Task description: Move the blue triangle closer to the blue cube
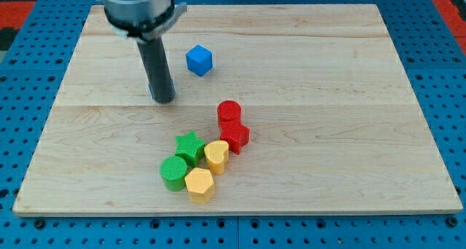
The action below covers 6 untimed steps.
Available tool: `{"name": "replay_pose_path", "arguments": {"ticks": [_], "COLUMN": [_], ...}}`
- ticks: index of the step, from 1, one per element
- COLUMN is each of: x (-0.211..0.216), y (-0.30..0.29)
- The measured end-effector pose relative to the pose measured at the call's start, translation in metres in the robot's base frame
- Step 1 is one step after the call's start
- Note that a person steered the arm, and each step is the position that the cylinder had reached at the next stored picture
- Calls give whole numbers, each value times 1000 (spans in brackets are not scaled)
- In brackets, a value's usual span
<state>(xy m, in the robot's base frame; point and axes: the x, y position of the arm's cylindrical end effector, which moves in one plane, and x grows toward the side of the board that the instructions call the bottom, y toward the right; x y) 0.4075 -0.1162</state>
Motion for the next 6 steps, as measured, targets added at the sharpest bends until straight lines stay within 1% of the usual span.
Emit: {"name": "replay_pose_path", "arguments": {"ticks": [1,2,3,4,5,6], "x": [24,26,-24,-15,-22,-30], "y": [-2,-43,-67,19,84,122]}}
